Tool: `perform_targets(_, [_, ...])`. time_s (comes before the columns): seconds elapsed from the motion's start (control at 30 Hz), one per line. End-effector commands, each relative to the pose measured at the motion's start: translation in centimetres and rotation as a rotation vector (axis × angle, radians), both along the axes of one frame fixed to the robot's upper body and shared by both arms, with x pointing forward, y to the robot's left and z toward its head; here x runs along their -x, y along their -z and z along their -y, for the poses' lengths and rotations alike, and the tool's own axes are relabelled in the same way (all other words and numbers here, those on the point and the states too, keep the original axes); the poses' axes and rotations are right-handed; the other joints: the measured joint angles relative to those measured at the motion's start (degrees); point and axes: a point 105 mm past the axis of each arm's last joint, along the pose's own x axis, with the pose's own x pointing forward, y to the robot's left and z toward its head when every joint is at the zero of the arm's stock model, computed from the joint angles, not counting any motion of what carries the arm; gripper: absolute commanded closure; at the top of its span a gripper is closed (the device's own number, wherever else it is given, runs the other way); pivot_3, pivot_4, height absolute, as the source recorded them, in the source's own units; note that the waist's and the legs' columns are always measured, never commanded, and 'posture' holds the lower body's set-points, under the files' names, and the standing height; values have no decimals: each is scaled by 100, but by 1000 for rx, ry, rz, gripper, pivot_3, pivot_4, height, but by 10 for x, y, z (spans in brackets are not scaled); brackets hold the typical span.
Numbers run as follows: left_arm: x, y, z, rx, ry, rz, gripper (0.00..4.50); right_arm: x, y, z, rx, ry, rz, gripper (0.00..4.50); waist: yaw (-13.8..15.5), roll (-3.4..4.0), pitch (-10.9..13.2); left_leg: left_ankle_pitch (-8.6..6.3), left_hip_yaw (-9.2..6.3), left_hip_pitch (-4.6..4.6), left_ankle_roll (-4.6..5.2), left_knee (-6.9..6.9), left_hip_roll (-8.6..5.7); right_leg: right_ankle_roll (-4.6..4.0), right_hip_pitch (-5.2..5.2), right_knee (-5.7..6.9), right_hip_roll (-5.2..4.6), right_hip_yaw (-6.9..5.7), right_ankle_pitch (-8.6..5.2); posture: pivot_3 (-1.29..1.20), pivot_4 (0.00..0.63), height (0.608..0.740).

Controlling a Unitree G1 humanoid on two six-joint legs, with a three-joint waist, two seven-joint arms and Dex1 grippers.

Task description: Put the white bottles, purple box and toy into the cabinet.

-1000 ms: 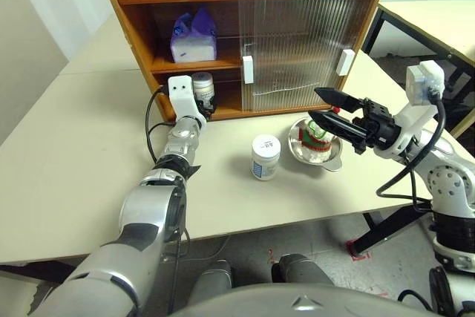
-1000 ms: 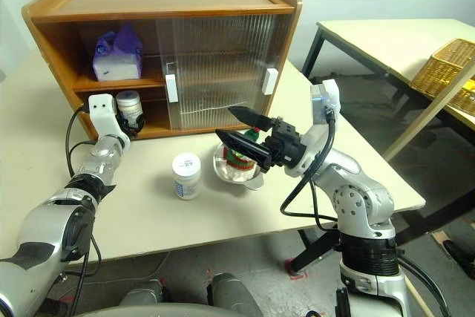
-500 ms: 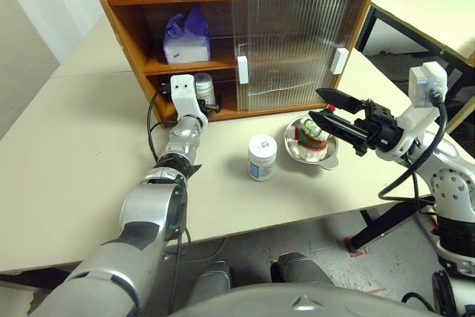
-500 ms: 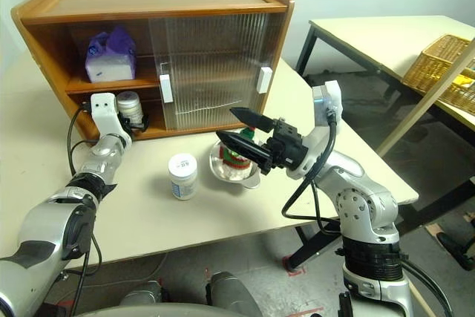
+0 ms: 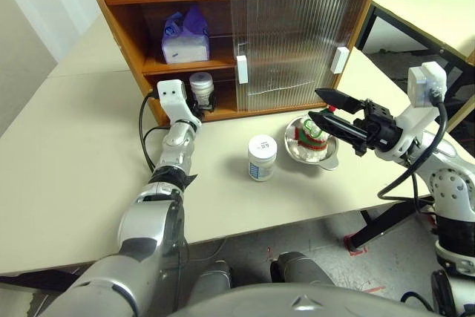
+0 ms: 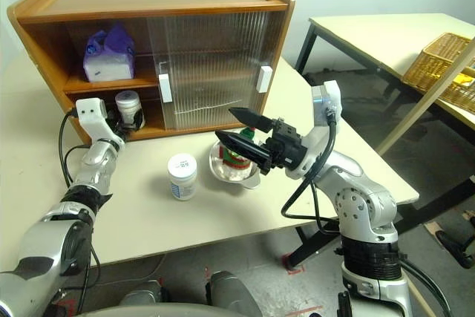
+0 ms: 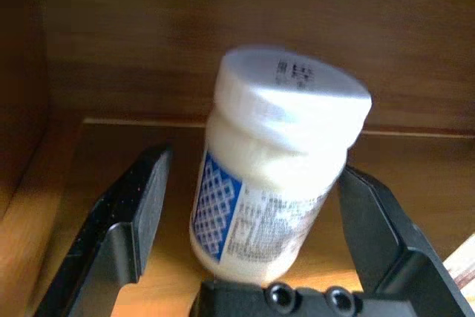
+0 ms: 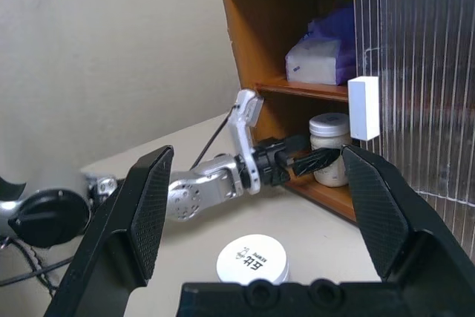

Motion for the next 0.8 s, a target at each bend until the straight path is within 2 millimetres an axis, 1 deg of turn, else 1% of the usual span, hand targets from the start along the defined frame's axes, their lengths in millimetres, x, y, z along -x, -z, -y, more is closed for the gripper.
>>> perform_targets(0.03, [8,-3,-2,3,-3,29,24,0,-2,-3,-4,-24,0,0,7,0,1,0,-2,-2,0,0,0,0,0,0,0,-1,0,-188,21,740])
perform_targets(0.2, [23,1,-3,-10,-14,30,24,0,-2,-3,-4,-31,0,0,19,0,1,-3,22,-2,-6,0,-9,-2,1,-2,0,-10,-1,-178,19,740])
perform_targets(0.23, [24,1,-3,-2,-15,30,208,0,-2,-3,-4,-33,0,0,35,0,1,-6,24,-2,-11,0,-10,-3,1,-2,0,-10,-1,-178,19,740])
perform_targets(0.3, [27,0,-1,5,-4,31,652,0,-2,-4,-4,-37,1,0,60,0,1,-40,14,-2,-68,0,-8,-3,1,-1,-1,-10,-2,-176,17,740])
perform_targets(0.33, [28,0,0,7,-1,30,1040,0,-2,-4,-5,-38,1,0,74,0,1,-45,3,-2,-76,0,-5,-4,1,-1,-2,-8,-1,-176,17,740])
perform_targets(0.37, [28,0,1,9,-1,29,1318,-1,-2,-4,-5,-39,1,0,87,0,1,-45,-8,-1,-77,1,-2,-4,1,0,-3,-6,-1,-176,17,740])
perform_targets(0.5, [24,2,-5,3,-39,7,2782,0,-2,-4,-4,-40,3,0,132,0,1,-46,-19,1,-78,1,3,-5,1,1,-11,34,-1,-177,14,740])
perform_targets(0.6, [19,0,-8,-19,-59,-4,3879,0,-2,-4,-3,-37,5,0,142,0,1,-45,-18,1,-76,0,42,-6,-1,2,-13,50,0,-184,12,740])
perform_targets(0.67, [17,-1,-9,-24,-73,-6,4482,0,-2,-3,-2,-32,7,0,145,0,1,-43,-15,1,-73,0,43,-6,-2,3,-13,53,0,-184,12,740])
perform_targets(0.8, [13,4,-14,-32,-99,-34,4482,1,-3,-2,-2,-24,8,0,142,0,1,-33,-8,3,-53,-1,43,-6,-2,2,-11,60,0,-198,12,740])
